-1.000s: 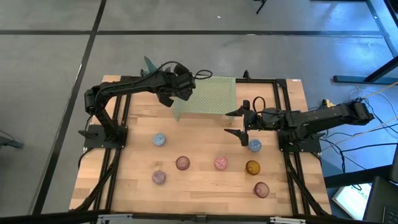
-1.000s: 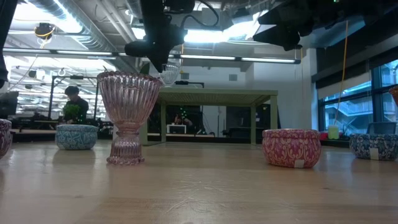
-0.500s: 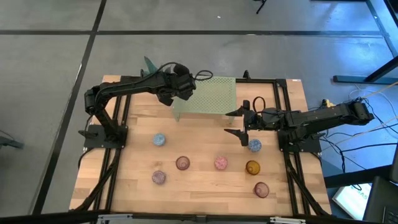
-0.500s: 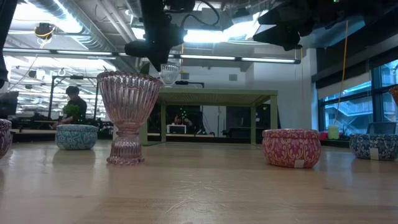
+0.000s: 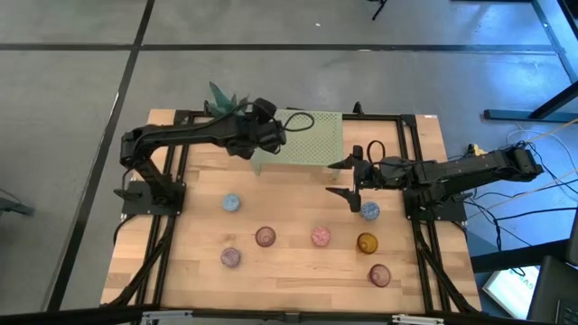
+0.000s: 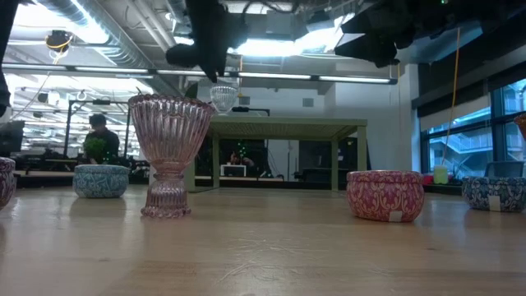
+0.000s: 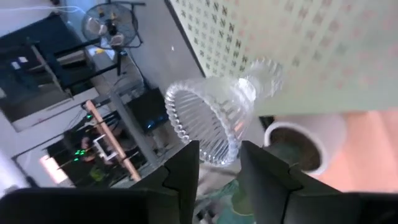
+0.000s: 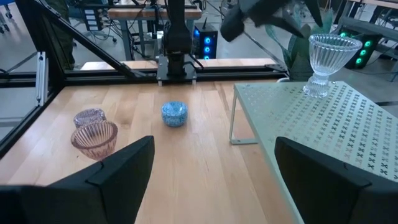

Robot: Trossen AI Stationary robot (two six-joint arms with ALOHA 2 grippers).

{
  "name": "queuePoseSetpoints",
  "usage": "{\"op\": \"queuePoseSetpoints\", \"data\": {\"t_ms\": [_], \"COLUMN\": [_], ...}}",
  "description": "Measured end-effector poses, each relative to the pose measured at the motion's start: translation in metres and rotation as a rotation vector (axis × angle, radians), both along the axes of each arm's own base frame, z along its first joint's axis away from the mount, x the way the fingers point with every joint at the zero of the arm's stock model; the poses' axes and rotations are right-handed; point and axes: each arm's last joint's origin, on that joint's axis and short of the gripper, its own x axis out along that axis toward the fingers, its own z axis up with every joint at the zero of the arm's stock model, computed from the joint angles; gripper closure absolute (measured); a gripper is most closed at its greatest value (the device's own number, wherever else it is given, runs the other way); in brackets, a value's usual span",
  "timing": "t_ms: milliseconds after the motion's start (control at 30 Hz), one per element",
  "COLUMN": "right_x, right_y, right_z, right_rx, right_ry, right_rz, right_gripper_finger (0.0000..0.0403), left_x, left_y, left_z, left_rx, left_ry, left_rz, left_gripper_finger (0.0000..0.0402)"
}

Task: Pick & Place candle stick holders
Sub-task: Put the left pink glass candle holder on the shelf

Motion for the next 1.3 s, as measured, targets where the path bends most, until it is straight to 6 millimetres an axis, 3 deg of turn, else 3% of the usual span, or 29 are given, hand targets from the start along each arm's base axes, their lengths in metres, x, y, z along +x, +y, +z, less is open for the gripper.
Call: {"op": "queuePoseSetpoints", "data": {"t_ms": [267, 433, 600, 900, 1033, 1300], "right_x": [-0.001, -0.001, -0.001, -0.001, -0.001, -0.001], "right_y": [0.000, 0.000, 0.000, 0.000, 0.000, 0.000], "right_z": [-0.003, -0.003, -0.003, -0.004, -0.004, -0.003], "right_rx": [0.003, 0.004, 0.021, 0.047, 0.047, 0.048], "right_ry": [0.032, 0.033, 0.031, 0.031, 0.032, 0.026], "right_rz": [-0.002, -0.002, -0.006, -0.014, -0.014, -0.013], "right_gripper_finger": [0.0066, 0.0066, 0.0066, 0.0066, 0.0066, 0.0066], "left_x": [-0.016, -0.024, -0.023, -0.017, -0.014, -0.011], "left_y": [-0.036, -0.064, -0.091, -0.144, -0.162, -0.178], "left_z": [0.027, 0.037, 0.035, -0.012, -0.038, -0.072], "left_rx": [-0.228, -0.623, -0.969, -1.059, -1.091, -1.130], "left_ry": [-0.315, -0.523, -0.532, -0.376, -0.391, -0.469], "left_rz": [0.009, 0.067, 0.105, 0.189, 0.226, 0.223], "left_gripper_finger": [0.0288, 0.0288, 0.0288, 0.0288, 0.0288, 0.0288]}}
